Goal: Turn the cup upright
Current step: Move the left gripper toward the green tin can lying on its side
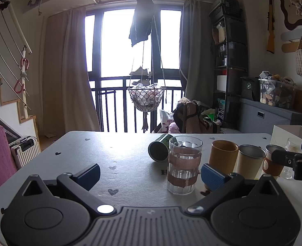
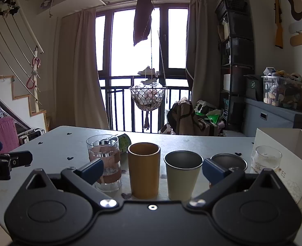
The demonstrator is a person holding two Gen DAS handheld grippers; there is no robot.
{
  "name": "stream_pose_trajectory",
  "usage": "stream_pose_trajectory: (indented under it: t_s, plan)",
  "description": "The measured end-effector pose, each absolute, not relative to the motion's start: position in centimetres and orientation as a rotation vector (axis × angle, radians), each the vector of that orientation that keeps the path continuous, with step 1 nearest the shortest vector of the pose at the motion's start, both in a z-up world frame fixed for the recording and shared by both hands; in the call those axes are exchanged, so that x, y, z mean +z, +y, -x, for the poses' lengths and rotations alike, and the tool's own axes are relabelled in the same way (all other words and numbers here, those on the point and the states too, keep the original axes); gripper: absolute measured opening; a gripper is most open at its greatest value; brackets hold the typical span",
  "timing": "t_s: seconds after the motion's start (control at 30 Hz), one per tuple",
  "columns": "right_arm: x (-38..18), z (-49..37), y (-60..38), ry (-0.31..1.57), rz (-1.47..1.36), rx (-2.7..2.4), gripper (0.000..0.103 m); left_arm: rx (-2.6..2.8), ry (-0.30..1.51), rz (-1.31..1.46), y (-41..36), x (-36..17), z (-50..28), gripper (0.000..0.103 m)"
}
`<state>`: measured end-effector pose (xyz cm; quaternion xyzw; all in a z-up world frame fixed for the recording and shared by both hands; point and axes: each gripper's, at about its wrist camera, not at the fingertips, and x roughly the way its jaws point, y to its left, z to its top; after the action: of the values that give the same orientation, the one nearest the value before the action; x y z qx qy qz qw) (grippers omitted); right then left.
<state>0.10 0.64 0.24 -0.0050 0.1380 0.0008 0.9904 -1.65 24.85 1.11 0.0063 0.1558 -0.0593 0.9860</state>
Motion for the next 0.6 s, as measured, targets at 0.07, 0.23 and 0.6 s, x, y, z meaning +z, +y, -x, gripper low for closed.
stream_pose_trajectory:
  t_s: [0.07,0.23,0.6]
  plan:
    - [0.2,-0.2,0.8,0.275,0.011,0.005,0.103,-0.117,0.313,-0.012,24.9,1.1,1.6,0.103]
    - [0.2,-0.2,0.6,0.27,0.01,0.014,0.103,-0.114,0.317,-0.012,25.0,1.2,1.4,0.103]
    - [-0.1,-1.0,-0.1,0.269,-0.006,0.024,0.103,-0.114,0.338,-0.008,25.0,0.5,-0.8,0.103]
